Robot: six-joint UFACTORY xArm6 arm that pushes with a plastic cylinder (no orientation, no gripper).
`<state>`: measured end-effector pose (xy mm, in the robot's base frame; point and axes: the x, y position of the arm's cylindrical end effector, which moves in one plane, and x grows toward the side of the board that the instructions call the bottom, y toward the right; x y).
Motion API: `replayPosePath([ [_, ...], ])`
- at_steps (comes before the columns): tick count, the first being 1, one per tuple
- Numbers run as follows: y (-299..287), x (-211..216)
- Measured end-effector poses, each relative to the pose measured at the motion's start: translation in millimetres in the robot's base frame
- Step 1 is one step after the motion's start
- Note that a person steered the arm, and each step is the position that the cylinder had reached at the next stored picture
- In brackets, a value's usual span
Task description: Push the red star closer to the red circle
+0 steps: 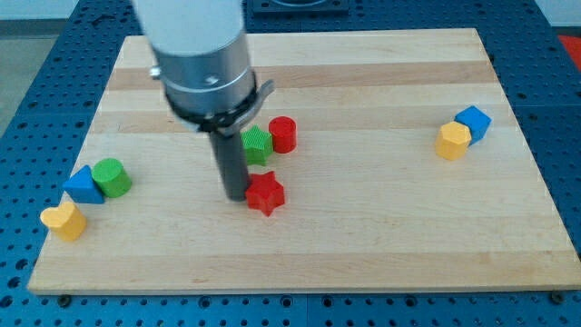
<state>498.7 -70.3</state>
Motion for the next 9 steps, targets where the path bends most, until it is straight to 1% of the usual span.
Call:
replayPosePath([
  [1,1,-3],
  [2,-47,29],
  [3,-57,53],
  [4,-29,57],
  [5,-3,47],
  [6,12,18],
  [7,15,-13],
  [8,15,-30],
  [9,15,-25],
])
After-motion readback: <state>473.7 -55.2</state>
